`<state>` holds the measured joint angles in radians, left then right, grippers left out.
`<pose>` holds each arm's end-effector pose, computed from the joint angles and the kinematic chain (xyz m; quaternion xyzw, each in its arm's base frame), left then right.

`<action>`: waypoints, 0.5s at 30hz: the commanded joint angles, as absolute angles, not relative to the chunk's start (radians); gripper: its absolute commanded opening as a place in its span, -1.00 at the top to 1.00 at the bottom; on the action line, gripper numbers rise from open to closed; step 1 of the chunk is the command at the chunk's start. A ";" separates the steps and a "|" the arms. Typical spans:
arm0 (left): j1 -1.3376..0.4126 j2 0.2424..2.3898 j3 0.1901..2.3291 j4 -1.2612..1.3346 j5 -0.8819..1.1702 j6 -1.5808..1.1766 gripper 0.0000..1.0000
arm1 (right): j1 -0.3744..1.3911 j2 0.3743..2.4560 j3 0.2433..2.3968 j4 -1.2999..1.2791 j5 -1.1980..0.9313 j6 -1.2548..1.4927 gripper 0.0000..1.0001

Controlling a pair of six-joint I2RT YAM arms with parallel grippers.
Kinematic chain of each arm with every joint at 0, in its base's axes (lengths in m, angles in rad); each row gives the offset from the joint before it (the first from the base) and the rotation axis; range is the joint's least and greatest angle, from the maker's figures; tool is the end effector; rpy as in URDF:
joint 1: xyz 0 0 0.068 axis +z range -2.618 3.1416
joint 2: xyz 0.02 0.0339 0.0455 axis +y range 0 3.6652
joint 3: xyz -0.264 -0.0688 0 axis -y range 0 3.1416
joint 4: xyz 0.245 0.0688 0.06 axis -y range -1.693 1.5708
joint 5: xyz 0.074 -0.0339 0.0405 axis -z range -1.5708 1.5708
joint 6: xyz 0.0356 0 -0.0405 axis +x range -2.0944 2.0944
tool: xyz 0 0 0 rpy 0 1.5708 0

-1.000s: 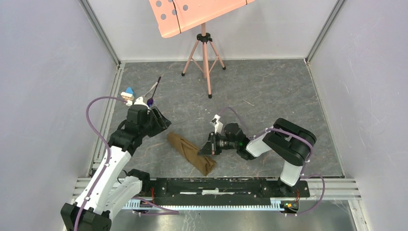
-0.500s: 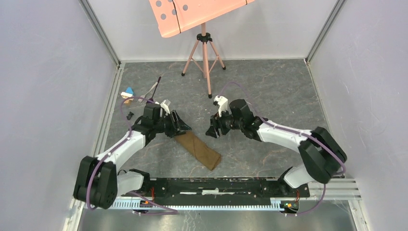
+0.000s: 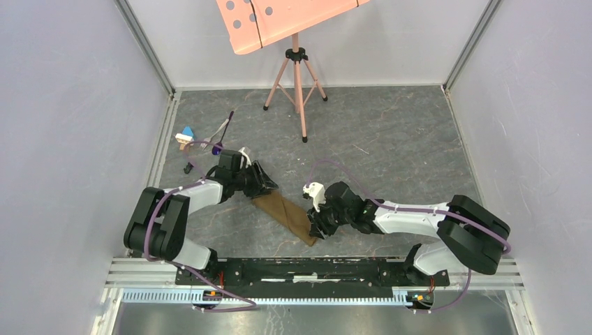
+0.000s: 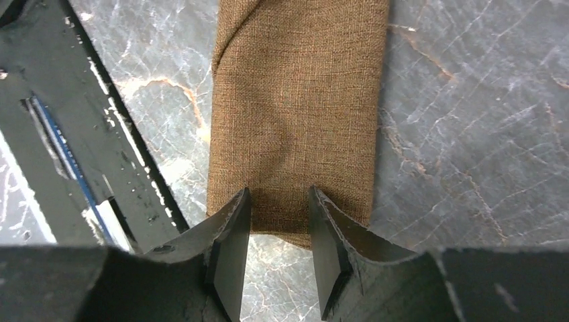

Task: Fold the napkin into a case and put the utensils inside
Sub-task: Move the smaller rectangle-folded napkin to the center of the board.

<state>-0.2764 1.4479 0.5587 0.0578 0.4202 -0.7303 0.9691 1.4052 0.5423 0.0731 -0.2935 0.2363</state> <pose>0.2465 -0.0850 0.1444 -0.1318 0.9055 -0.3408 0.2158 0.1372 0.2181 0.1500 -0.3797 0.8341 0.3249 0.2336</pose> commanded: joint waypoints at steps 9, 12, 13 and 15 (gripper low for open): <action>-0.286 1.276 0.663 -0.130 0.324 -0.591 -0.17 | 0.984 1.345 0.658 -0.120 -0.060 0.128 0.03; -0.286 1.206 0.683 -0.187 0.312 -0.584 -0.23 | 1.032 1.356 0.719 -0.143 -0.087 0.138 -0.05; -0.285 1.190 0.692 -0.203 0.314 -0.584 -0.26 | 1.056 1.366 0.736 -0.140 -0.103 0.150 -0.07; -0.285 1.167 0.701 -0.219 0.312 -0.592 -0.29 | 1.100 1.392 0.762 -0.114 -0.158 0.182 -0.09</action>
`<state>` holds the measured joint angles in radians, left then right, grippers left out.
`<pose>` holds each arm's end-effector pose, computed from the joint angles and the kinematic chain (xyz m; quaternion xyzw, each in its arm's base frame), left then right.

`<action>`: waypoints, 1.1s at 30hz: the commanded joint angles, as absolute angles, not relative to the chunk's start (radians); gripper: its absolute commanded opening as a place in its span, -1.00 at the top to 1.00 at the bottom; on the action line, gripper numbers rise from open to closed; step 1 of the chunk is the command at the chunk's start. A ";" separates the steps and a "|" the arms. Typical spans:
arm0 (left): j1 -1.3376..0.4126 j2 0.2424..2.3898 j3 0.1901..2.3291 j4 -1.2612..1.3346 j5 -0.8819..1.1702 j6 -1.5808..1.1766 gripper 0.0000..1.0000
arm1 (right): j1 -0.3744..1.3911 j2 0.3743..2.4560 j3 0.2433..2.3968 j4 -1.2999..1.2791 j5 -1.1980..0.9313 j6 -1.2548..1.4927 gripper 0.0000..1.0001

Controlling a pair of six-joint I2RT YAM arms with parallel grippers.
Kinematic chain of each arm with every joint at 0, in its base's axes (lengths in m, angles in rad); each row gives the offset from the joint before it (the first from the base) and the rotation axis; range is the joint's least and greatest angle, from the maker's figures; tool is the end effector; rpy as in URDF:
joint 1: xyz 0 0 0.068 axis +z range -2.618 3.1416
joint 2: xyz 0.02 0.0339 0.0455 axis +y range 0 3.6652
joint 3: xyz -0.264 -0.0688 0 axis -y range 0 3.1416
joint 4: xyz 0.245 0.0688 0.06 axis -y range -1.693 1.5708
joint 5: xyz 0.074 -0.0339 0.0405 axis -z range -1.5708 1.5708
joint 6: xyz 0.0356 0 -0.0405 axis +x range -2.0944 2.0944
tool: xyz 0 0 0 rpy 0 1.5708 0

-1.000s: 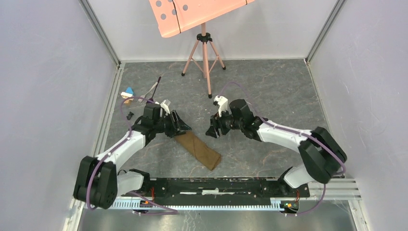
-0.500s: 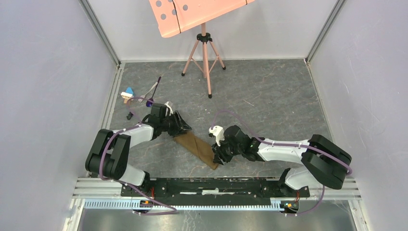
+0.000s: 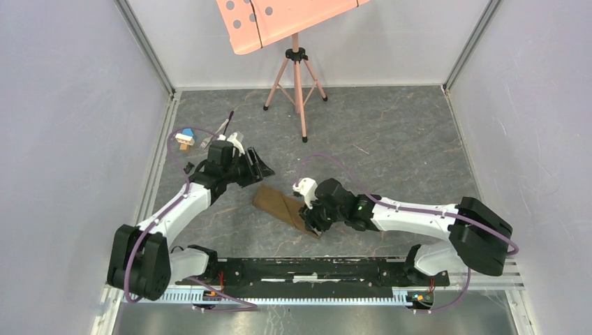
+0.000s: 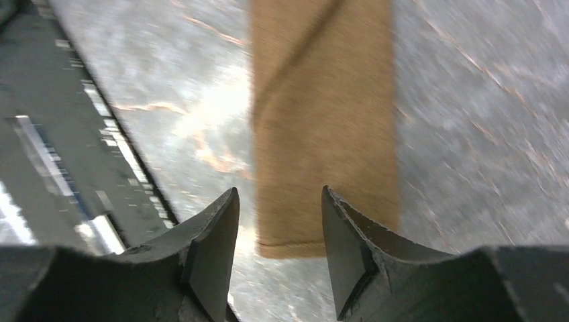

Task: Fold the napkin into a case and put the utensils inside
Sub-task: Move the smaller rectangle-folded napkin to the center of the board.

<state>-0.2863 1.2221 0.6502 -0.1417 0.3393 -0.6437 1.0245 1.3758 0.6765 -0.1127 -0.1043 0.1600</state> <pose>0.2361 -0.0819 0.2091 -0.0903 0.8947 -0.3209 0.2973 0.1372 0.2328 0.1813 -0.4061 0.8342 0.2466 0.2798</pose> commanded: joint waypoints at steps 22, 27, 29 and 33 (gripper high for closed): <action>-0.285 1.041 0.770 -0.324 0.329 -0.596 -0.39 | 0.866 1.559 0.648 0.130 -0.060 0.244 -0.05; -0.285 1.057 0.766 -0.332 0.345 -0.593 -0.40 | 0.798 1.683 0.837 0.125 -0.113 0.231 -0.13; -0.285 1.058 0.763 -0.338 0.364 -0.597 -0.41 | 0.778 1.672 0.832 0.149 -0.127 0.315 -0.20; -0.284 1.020 0.741 -0.313 0.368 -0.620 -0.43 | 0.684 1.620 0.675 0.285 -0.189 0.586 -0.29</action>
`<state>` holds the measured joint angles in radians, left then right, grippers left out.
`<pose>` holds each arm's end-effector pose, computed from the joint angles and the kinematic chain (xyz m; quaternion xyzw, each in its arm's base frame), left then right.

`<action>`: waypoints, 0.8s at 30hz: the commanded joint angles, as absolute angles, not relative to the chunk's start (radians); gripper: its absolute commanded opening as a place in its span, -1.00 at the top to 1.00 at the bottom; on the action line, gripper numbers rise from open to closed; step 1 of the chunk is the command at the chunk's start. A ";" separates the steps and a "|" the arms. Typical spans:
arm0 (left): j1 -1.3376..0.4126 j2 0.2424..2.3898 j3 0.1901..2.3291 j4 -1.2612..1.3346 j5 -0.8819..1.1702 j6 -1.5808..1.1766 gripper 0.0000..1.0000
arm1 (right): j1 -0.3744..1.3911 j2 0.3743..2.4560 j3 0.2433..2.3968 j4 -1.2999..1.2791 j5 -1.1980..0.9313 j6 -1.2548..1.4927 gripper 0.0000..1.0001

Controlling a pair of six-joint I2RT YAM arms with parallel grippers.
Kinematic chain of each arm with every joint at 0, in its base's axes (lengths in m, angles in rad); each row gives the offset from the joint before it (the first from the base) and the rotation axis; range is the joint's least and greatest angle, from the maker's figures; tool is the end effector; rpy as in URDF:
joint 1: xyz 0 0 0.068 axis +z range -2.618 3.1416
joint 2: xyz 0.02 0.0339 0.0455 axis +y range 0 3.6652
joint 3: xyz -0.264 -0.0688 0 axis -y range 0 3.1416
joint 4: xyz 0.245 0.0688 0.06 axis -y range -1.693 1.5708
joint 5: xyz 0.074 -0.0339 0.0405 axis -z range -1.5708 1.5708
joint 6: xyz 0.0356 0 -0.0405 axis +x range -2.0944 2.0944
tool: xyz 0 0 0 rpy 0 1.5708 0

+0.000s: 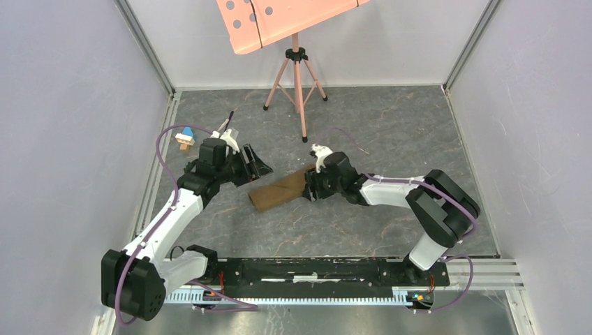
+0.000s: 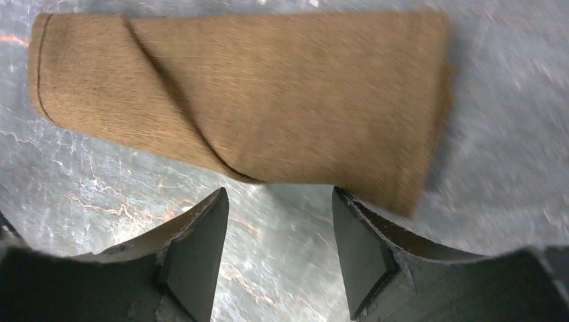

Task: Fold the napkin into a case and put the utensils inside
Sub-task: Move the smaller rectangle-folded napkin to the center of the board.

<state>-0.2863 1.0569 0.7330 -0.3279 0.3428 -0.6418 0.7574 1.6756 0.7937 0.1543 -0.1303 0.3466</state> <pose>0.2144 -0.0756 0.2571 -0.0817 0.8826 -0.3323 0.3224 0.2376 0.2310 0.1524 -0.2118 0.8859 0.2647 0.3165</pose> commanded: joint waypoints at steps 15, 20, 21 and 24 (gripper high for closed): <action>-0.284 0.929 0.703 -0.332 0.321 -0.636 -0.46 | 0.707 2.063 1.127 0.501 -0.266 0.687 -0.08; -0.275 0.922 0.704 -0.377 0.272 -0.634 -0.52 | 0.695 2.254 1.501 0.338 -0.221 0.575 -0.15; -0.272 0.925 0.708 -0.384 0.267 -0.633 -0.54 | 0.692 2.261 1.529 0.312 -0.239 0.564 -0.19; -0.272 0.978 0.732 -0.404 0.269 -0.617 -0.61 | 0.690 2.200 1.500 0.276 -0.255 0.527 -0.41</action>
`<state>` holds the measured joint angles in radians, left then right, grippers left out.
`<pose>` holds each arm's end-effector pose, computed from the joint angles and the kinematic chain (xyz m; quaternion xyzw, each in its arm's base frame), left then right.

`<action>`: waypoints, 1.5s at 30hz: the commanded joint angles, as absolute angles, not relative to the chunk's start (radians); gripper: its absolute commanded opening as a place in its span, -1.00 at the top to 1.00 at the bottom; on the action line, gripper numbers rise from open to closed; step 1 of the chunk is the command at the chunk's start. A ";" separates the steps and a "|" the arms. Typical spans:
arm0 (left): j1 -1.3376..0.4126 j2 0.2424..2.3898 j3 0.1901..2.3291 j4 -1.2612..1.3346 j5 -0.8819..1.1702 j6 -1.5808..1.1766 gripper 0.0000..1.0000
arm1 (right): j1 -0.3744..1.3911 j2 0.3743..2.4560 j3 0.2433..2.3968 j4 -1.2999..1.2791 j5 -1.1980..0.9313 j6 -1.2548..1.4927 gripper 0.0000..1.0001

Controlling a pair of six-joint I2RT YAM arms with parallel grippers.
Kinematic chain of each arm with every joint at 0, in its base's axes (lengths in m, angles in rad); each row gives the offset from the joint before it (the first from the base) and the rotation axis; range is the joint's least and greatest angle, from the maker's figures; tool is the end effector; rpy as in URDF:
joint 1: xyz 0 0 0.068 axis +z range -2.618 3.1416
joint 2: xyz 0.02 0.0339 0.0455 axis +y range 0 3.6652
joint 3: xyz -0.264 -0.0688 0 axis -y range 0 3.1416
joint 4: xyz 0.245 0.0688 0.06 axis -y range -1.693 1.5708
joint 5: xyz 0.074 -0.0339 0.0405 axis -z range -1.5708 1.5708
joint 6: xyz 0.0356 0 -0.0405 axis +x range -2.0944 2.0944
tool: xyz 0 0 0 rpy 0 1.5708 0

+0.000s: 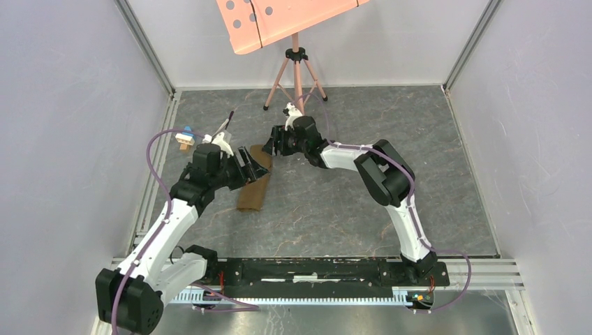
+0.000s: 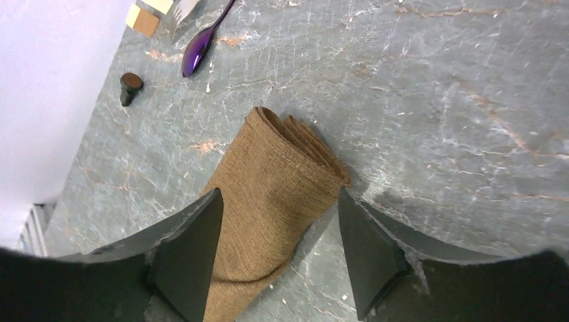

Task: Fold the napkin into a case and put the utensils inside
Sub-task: Move the smaller rectangle-folded napkin to the center of the board.

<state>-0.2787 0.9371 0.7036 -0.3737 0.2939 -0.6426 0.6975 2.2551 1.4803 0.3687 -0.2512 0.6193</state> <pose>0.1939 -0.0662 0.2663 -0.0919 0.8744 -0.3200 0.3529 0.3803 0.3302 0.1467 -0.1012 0.8253 0.4166 0.3676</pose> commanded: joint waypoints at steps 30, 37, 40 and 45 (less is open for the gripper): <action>-0.274 1.302 0.396 0.189 0.257 -0.981 -0.50 | 0.650 1.773 0.935 0.306 -0.416 0.445 -0.50; -0.275 1.456 0.560 0.259 0.184 -0.984 -0.54 | 0.638 1.759 0.903 0.283 -0.394 0.414 -0.50; -0.275 1.445 0.606 0.241 0.213 -0.970 -0.60 | 0.635 1.733 0.894 0.256 -0.376 0.385 -0.50; -0.275 1.325 0.622 0.084 0.217 -0.937 -0.62 | 0.636 1.690 0.866 0.241 -0.356 0.360 -0.50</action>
<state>-0.2733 1.4265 0.5903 0.1856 0.2379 -0.9604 0.6388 1.7573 0.8837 0.2390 -0.3805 0.4042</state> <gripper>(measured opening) 0.805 0.752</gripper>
